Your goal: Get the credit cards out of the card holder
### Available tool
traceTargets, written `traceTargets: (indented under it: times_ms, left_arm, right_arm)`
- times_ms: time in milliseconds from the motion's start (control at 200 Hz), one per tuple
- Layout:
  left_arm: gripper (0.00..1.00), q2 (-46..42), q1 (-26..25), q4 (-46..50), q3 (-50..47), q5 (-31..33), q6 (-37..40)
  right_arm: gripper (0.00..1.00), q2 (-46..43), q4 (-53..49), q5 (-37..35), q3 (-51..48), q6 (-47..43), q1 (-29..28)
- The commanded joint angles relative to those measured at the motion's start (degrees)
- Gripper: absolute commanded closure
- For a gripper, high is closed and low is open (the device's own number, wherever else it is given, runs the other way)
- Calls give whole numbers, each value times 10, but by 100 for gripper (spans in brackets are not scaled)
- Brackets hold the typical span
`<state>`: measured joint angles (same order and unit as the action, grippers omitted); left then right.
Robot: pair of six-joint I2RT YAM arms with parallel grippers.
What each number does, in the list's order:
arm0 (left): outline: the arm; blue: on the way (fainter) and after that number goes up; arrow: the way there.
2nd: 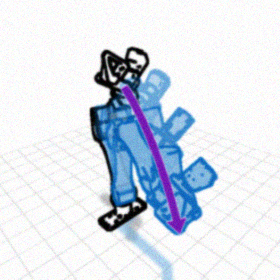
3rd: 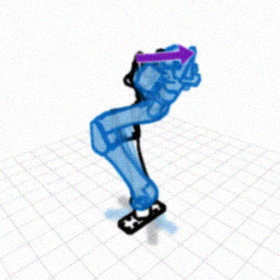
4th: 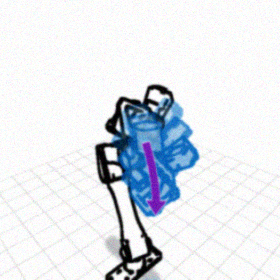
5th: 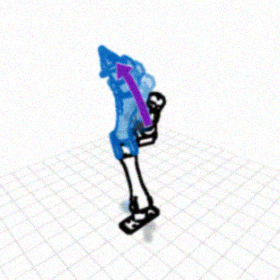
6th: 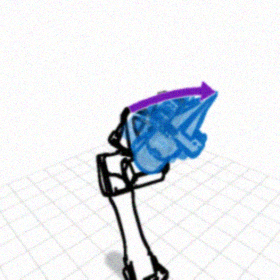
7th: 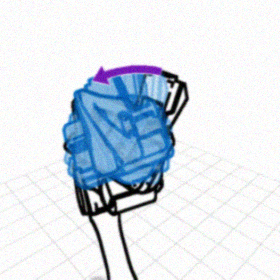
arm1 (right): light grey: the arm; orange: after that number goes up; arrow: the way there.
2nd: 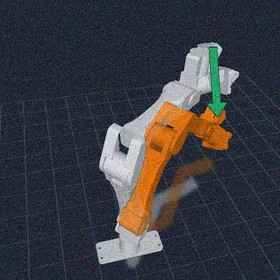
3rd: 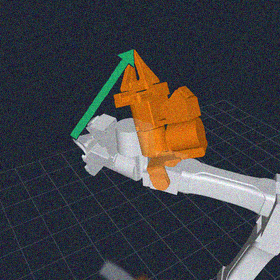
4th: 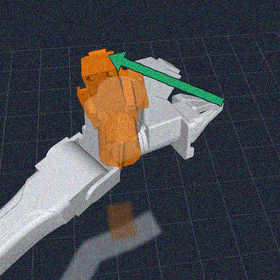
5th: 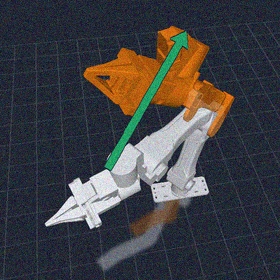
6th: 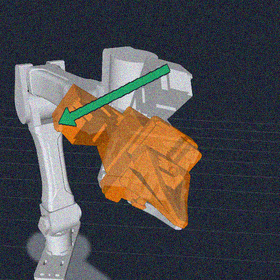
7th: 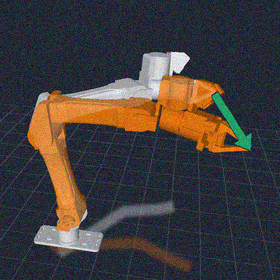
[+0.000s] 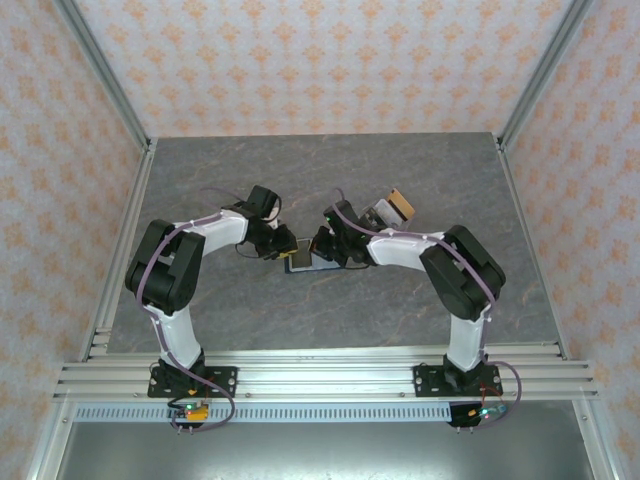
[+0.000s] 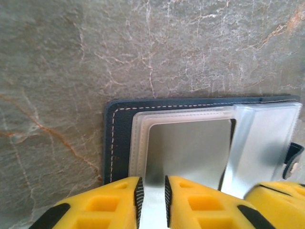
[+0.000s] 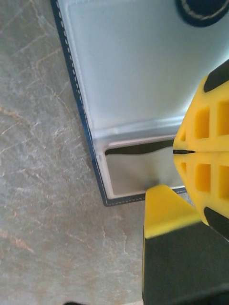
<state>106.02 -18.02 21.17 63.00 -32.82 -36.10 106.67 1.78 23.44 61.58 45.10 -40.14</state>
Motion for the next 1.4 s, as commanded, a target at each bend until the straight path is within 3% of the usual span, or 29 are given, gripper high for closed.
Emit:
traceTargets:
  times_ms: [0,185,385,581,1051,1396]
  left_arm:
    - [75,-22,-1,48,11,12,5]
    - [75,-38,-2,51,17,0,10]
    - [76,-46,-3,43,-4,-16,5]
    - [77,-44,-4,34,-27,-27,2]
    - [84,-17,-6,27,-26,-40,1]
    - [84,-15,-7,32,-22,-44,8]
  right_arm:
    - [100,-27,-39,-47,-10,-25,-3]
    - [100,-24,-41,-39,-10,-28,-1]
    - [84,-8,-21,19,-7,-17,-1]
    - [78,10,-32,42,-1,-14,-1]
    - [80,36,-27,66,5,-10,-1]
    - [80,13,-15,52,-7,-12,-1]
